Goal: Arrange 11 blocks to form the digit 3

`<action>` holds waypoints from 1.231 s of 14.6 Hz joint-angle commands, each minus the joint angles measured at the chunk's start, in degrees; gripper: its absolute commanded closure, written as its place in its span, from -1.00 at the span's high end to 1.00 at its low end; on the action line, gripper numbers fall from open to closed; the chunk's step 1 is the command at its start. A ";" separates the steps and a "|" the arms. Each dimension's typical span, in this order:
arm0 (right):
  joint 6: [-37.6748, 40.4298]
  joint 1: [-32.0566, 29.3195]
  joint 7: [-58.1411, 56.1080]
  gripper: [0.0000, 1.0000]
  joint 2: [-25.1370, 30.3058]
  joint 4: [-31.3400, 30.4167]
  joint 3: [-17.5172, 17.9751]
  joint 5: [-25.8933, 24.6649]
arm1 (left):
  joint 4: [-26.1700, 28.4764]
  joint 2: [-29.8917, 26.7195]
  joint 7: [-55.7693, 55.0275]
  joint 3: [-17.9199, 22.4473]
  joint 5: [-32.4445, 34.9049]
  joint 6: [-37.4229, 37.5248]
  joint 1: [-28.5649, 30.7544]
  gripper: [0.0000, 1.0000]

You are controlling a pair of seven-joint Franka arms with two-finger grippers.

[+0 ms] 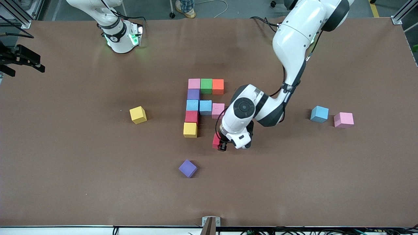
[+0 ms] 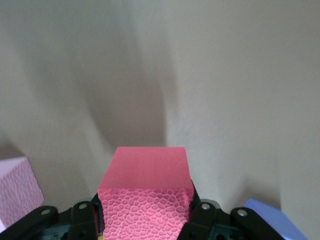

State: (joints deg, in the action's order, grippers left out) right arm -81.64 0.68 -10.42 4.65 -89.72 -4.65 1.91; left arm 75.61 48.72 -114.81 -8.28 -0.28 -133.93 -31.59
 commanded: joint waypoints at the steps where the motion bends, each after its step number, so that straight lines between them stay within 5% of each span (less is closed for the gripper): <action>1: 0.95 -0.59 0.40 1.00 2.64 -1.78 0.08 0.99 | -1.69 1.81 -4.71 0.90 -0.69 -1.07 -2.50 -0.91; 18: 1.31 0.02 2.60 1.00 2.38 -0.72 0.43 -2.52 | -1.87 4.27 -12.71 0.81 -0.95 -4.32 -5.76 -0.87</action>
State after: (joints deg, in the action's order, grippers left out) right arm -80.11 0.69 -8.33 6.09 -89.65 -4.67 0.65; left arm 75.23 52.31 -126.19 -8.11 -0.28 -137.93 -36.44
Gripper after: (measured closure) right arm 0.000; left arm 0.414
